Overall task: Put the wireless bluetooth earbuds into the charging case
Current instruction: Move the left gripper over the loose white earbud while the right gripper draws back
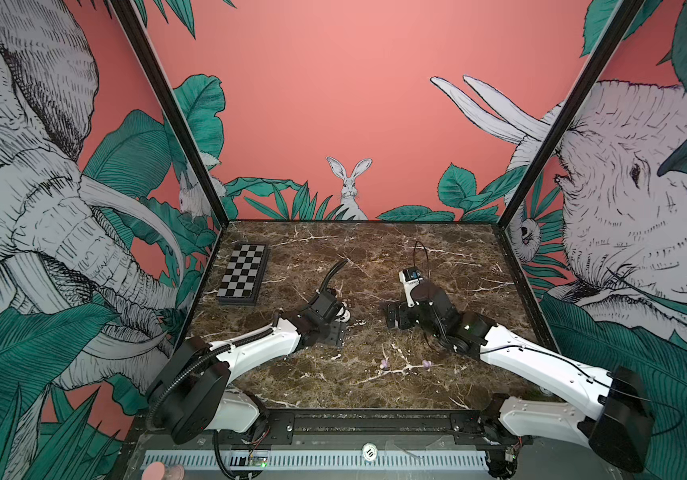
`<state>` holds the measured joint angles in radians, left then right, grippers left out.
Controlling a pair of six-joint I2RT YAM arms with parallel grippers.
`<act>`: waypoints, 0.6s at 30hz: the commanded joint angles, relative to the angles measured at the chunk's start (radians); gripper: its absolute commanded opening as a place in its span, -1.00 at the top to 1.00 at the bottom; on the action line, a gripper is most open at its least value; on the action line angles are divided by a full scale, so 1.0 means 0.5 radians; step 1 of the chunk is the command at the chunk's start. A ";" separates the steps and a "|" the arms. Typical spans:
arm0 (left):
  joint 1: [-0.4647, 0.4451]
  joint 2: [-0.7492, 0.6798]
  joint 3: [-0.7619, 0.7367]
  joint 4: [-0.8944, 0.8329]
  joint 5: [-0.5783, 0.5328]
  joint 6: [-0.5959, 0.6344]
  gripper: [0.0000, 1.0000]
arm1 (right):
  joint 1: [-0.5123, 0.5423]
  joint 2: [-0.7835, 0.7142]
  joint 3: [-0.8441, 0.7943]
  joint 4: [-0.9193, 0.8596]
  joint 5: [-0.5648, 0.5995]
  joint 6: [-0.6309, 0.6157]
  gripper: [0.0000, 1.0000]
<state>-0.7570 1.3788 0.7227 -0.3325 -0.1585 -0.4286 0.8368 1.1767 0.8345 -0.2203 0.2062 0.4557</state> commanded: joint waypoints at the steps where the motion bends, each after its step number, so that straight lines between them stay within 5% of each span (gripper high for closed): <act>1: -0.008 0.012 0.063 0.001 -0.049 0.011 -0.66 | -0.008 -0.041 -0.029 0.060 0.047 -0.013 -0.96; 18: -0.008 0.220 0.167 -0.072 -0.094 0.062 -0.54 | -0.011 -0.092 -0.061 0.073 0.086 -0.028 -0.94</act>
<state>-0.7570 1.4895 0.7807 -0.3466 -0.1921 -0.4057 0.8368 1.1484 0.8066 -0.2134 0.2287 0.4557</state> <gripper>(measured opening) 0.772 0.972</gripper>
